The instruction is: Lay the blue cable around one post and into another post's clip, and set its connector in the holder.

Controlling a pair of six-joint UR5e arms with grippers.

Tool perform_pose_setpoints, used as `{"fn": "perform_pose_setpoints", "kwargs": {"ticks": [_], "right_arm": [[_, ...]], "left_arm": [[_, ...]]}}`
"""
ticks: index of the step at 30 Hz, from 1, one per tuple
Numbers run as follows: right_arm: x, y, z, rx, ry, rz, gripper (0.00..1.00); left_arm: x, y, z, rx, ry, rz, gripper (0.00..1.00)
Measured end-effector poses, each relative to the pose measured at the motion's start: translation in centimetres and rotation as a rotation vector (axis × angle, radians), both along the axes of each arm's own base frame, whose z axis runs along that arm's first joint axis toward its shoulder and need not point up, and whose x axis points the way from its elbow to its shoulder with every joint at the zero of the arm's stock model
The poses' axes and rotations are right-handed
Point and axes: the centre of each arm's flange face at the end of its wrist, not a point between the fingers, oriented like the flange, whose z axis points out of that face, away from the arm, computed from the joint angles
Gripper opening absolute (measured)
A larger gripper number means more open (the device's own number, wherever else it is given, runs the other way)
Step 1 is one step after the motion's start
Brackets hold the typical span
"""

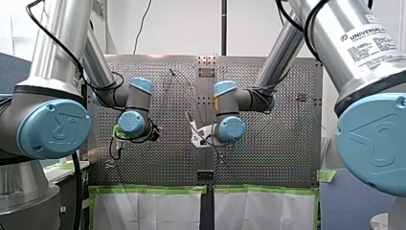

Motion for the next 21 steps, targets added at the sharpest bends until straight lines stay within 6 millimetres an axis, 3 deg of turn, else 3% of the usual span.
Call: {"fn": "perform_pose_setpoints", "kwargs": {"ticks": [15, 21], "right_arm": [[-3.6, -4.6, -0.5, -0.013, -0.048, -0.012, 0.99], [-4.0, -5.3, -0.4, -0.016, -0.050, -0.018, 0.99]], "left_arm": [[-0.1, -0.3, 0.0, -0.018, -0.001, -0.011, 1.00], [-0.3, -0.6, 0.0, -0.044, 0.003, -0.024, 1.00]]}}
